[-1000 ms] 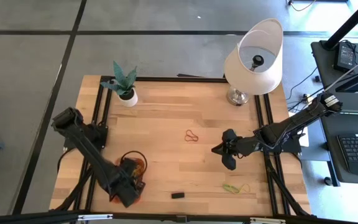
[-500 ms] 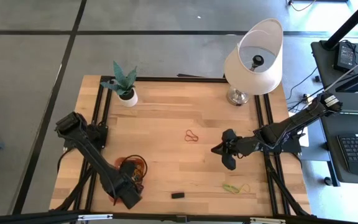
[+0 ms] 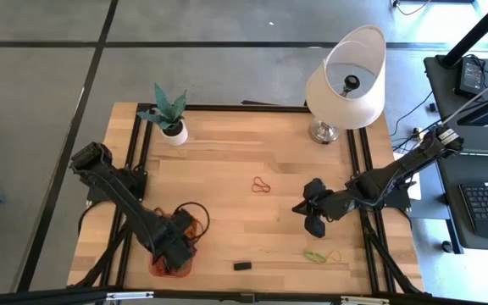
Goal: Pick and place rubber bands into bin
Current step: Put the yellow rubber band into the orange bin
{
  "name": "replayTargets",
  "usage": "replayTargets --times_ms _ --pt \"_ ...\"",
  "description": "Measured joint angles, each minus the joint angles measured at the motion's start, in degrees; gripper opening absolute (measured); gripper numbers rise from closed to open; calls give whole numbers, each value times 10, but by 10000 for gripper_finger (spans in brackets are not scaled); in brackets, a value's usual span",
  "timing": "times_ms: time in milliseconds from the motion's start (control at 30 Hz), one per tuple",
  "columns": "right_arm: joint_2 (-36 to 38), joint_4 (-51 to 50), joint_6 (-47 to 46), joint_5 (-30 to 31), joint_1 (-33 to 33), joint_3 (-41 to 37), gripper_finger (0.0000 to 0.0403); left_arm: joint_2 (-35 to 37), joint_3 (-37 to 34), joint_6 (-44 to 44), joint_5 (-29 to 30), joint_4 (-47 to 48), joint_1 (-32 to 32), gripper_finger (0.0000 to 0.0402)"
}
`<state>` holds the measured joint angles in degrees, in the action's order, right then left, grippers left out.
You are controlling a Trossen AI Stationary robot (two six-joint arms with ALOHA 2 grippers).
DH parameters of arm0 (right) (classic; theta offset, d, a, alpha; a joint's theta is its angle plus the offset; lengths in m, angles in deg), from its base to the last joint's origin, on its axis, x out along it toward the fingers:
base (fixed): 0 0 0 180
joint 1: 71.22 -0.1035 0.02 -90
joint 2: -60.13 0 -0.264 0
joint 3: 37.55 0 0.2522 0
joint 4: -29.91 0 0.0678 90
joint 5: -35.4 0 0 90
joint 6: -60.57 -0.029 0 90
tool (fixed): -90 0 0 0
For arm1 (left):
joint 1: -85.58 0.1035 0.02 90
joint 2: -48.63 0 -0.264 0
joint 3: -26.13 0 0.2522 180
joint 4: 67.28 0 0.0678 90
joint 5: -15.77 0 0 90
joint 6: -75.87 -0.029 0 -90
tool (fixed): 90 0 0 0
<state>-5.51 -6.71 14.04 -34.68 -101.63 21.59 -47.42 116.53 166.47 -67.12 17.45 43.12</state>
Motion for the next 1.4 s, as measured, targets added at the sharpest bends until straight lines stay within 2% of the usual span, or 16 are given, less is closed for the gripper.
replayTargets --times_ms 100,200,300,433,533,733,833,933,1100,1300,1400 --pt "-38 -116 -55 -8 -21 67 2 12 0 -113 23 -1 21 84" --pt "-94 -224 -119 -47 -43 137 2 17 0 -218 39 -2 43 67" --pt "-162 -318 -169 -111 -66 200 2 17 0 -310 34 -3 64 48" --pt "-241 -386 -222 -218 -95 254 5 17 0 -411 34 -3 90 16" --pt "-280 -386 -256 -270 -115 264 13 17 0 -478 47 -10 102 3" --pt "-337 -417 -329 -305 -151 264 39 30 -6 -605 81 -76 102 2" --pt "-348 -418 -365 -318 -168 248 58 66 -45 -643 82 -142 104 2" --pt "-351 -395 -389 -341 -183 215 79 114 -96 -650 83 -220 107 2" --pt "-349 -329 -420 -343 -198 150 116 180 -161 -644 84 -299 108 3" --pt "-344 -233 -451 -341 -200 77 149 200 -172 -644 91 -327 108 3" --pt "-341 -197 -460 -343 -200 48 141 200 -172 -644 100 -340 108 3"
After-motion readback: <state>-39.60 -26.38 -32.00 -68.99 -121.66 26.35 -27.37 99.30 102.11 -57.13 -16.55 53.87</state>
